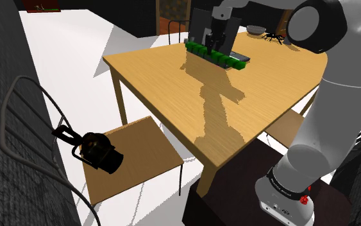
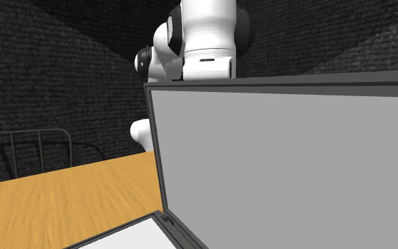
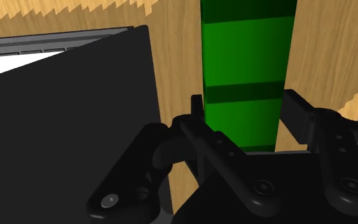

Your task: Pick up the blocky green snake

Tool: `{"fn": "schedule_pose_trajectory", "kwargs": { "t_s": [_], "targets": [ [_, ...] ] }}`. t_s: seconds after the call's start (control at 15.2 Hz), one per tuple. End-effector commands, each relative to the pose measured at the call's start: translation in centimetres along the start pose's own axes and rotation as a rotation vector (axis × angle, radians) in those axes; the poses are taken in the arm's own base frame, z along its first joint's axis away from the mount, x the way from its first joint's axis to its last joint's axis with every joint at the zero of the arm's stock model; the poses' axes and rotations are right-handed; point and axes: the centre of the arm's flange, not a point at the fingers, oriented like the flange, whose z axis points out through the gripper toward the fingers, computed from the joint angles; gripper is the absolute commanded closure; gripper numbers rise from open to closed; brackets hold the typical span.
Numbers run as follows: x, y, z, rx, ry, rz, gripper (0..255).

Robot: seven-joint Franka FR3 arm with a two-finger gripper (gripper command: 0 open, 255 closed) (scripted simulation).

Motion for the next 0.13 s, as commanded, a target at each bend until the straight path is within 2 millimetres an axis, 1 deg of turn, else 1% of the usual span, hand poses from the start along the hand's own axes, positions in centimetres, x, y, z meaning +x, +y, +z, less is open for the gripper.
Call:
{"fn": "schedule_pose_trajectory", "kwargs": {
  "t_s": [0.0,0.07],
  "targets": [
    [-0.06,-0.02,-0.71,0.000,0.000,0.000,255],
    [-0.06,-0.02,-0.71,0.000,0.000,0.000,255]
  ]
}}
